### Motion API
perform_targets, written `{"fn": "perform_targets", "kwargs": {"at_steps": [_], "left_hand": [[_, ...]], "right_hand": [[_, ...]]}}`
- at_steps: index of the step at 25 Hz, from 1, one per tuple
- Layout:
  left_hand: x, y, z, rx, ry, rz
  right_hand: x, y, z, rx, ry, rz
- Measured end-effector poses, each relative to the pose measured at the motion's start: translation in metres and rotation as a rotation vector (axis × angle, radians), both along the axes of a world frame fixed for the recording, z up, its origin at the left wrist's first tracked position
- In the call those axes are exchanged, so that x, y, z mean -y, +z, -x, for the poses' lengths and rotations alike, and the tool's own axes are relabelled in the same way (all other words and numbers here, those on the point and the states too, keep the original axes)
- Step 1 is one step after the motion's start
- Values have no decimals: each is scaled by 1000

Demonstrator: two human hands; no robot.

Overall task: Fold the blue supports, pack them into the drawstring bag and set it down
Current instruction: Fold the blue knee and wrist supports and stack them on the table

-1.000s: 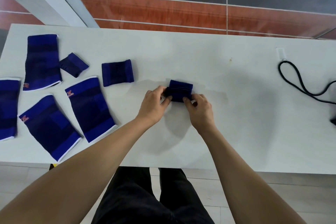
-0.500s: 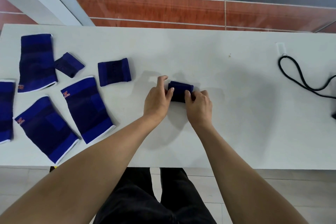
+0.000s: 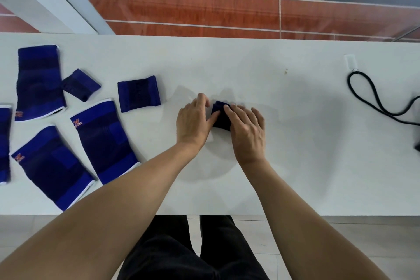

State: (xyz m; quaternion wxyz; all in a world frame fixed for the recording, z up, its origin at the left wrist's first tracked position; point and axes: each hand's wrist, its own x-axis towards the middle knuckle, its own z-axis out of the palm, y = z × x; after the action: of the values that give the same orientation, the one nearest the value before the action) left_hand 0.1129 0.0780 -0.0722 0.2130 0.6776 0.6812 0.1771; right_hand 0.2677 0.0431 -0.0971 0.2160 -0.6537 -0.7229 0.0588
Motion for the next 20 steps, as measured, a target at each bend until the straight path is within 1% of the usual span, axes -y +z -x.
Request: {"fn": "perform_targets", "kwargs": {"at_steps": [2,3,6,11,13,18,20], "left_hand": [[7,-11,2,-111,-152,-181],[10,-16,4,-173,-220,-234],[12,-25,12,-273,-291,-280],[9,-33,11,-339,-293,-236],[5,-32,6,-344,-290,-208],[-16,-17,0,-305,-348,-173],[-13,-10,5,-260,-302,-116]], "right_hand": [[2,-2,-1,24,17,11],[1,-3,-2,33,25,19],[1,-6,-7,48,50,43],[2,-7,-16,66,104,117],[-2,-5,-19,77,82,144],[-20,1,-18,95,-23,133],[-24,1,-21,85,-46,134]]}}
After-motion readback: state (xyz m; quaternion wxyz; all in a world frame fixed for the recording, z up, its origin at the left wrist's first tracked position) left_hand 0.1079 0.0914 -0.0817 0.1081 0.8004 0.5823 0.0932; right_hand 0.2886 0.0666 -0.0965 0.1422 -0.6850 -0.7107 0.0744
